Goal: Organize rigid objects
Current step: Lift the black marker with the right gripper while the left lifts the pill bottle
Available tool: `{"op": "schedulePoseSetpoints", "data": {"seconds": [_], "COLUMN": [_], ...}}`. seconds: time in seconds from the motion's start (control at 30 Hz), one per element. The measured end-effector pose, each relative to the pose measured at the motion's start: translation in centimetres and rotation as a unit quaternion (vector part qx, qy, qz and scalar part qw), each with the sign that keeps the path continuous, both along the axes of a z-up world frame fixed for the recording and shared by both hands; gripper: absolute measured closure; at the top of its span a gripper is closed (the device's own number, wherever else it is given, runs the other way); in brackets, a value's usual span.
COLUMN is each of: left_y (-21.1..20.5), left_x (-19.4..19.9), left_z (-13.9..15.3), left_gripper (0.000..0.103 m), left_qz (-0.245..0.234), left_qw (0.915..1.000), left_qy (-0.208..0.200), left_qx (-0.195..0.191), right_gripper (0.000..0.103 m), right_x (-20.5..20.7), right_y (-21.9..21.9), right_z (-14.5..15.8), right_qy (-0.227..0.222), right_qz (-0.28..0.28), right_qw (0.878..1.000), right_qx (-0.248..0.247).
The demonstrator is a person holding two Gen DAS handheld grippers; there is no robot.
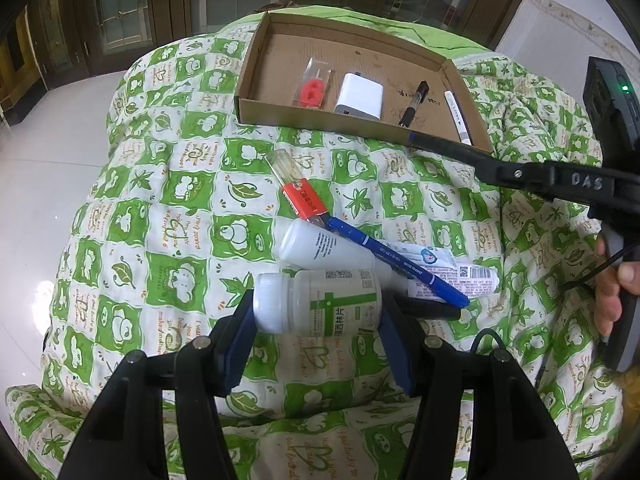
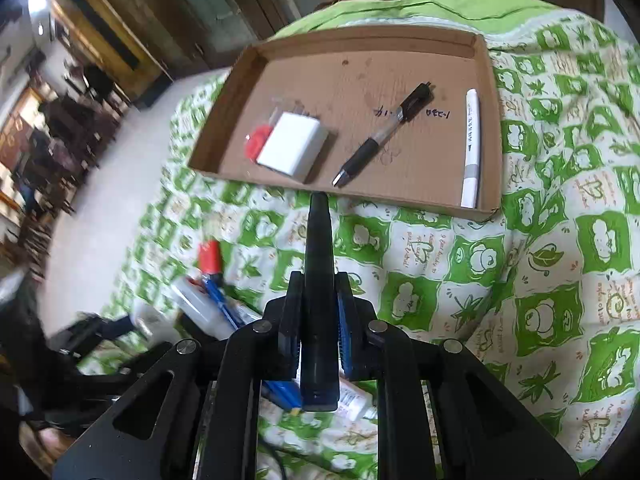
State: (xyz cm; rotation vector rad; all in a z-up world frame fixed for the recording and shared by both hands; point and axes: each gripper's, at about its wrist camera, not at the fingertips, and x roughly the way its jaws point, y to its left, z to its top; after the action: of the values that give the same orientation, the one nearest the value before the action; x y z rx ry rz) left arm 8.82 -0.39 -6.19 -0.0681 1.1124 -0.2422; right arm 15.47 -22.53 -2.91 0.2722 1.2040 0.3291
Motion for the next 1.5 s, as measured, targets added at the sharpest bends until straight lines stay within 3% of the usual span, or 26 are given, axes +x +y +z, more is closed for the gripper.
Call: {"op": "schedulePoseSetpoints", "data": {"seconds": [0.1,0.27,0.5,1.07,1.27,1.5], "left_y": [0.0,-0.1,-0.1,-0.1,-0.2,0.1], "left_x": [0.0,0.0,0.1,0.3,0.3,0.3], "left_z": [0.0,0.0,-0.1,-0.4,-0.4,-0.2], "left_gripper": [0.045,0.045,0.045,0.045,0.045,0.045], "left_qz": [0.000,0.000,-0.004,-0.012,-0.012,-0.011], "left_qw": [1.0000,1.0000,1.0000,0.9999,0.9999,0.9999], "left_qy": [0.001,0.000,0.003,0.009,0.007,0.008], "left_qx": [0.001,0.002,0.002,0.006,0.005,-0.002], "right_gripper": [0.089,0.089,0.089,0.088,0.089,0.089], "right_x": [0.1,0.0,0.5,2.3,1.9,1.6], "right_y": [-0.2,1.4,2.8,2.7,3.2,1.5], "right_z": [-0.8,-4.6,-5.9,-5.5,-5.0,-2.5], "right_qy": [0.030,0.114,0.131,0.116,0.096,0.063], "right_qz": [0.004,0.025,0.051,0.048,0.056,0.026], "right_qw": [0.999,0.993,0.989,0.991,0.992,0.998], "right_qx": [0.011,-0.017,-0.043,-0.038,-0.057,-0.015]}}
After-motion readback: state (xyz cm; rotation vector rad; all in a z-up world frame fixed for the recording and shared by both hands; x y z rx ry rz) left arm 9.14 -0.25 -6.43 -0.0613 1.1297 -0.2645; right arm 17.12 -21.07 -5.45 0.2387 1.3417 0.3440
